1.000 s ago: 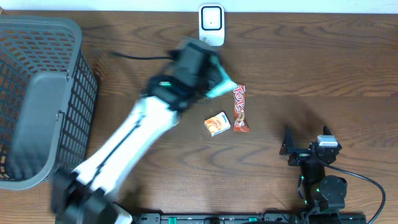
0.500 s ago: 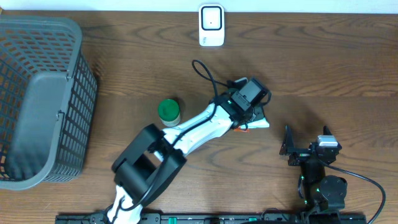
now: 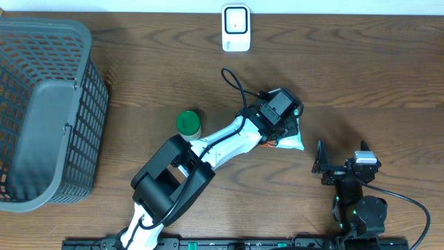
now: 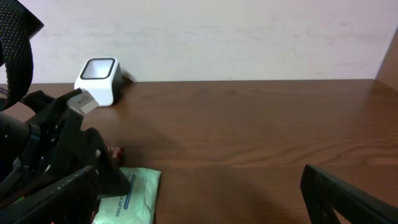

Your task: Scan the item barcode

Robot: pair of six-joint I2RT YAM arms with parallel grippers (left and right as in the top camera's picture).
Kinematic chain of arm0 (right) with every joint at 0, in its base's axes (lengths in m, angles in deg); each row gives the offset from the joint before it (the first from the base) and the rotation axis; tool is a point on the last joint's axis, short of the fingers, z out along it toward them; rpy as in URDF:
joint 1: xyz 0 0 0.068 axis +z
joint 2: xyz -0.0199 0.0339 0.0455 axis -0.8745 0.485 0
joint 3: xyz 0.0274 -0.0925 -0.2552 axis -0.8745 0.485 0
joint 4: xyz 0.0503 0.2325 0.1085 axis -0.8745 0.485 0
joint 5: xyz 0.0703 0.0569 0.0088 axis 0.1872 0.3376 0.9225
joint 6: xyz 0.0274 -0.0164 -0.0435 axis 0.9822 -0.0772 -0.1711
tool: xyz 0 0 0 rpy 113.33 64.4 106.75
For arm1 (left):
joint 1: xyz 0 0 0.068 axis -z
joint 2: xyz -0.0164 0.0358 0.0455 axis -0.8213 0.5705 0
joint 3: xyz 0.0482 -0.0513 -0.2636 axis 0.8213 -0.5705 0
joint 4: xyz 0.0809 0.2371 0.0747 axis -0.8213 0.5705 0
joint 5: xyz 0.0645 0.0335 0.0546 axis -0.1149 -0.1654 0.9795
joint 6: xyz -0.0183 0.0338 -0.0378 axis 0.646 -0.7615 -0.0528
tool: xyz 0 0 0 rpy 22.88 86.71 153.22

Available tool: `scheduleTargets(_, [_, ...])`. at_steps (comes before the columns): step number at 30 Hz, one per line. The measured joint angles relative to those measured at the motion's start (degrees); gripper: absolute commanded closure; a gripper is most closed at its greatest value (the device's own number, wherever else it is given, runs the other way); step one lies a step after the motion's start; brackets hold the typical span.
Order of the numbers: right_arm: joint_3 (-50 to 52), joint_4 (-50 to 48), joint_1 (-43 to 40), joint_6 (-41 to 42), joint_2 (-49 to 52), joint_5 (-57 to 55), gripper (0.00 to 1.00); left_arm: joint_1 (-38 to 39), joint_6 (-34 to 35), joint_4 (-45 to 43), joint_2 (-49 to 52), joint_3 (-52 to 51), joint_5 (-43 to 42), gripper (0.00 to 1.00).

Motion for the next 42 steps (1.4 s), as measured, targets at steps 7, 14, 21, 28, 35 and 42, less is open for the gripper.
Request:
scheduleTargets(7, [0.0, 0.0, 0.0, 0.0, 0.0, 0.0, 0.01, 0.02, -3.48, 0.0, -0.02, 0.0, -1.57, 0.11])
scheduleTargets(14, [0.0, -0.02, 0.0, 0.0, 0.0, -0.02, 0.01, -1.92, -11.89, 3.52, -5.46, 0.0, -1.49, 0.03])
scheduleTargets(21, [0.0, 0.0, 0.0, 0.0, 0.0, 0.0, 0.01, -10.03, -22.43, 10.88, -23.5, 0.04, 8.41, 0.02])
scheduleTargets(28, [0.0, 0.0, 0.0, 0.0, 0.0, 0.0, 0.01, -20.65, -34.47, 12.44, -39.12, 0.04, 18.8, 0.02])
scheduleTargets(35, [0.0, 0.0, 0.0, 0.0, 0.0, -0.02, 0.01, -31.63, -42.82, 5.25, -55.76, 0.07, 26.56, 0.02])
scheduleTargets(42, [0.0, 0.0, 0.0, 0.0, -0.02, 0.0, 0.01, -39.78, -52.65, -0.42, -71.34, 0.59, 28.94, 0.02])
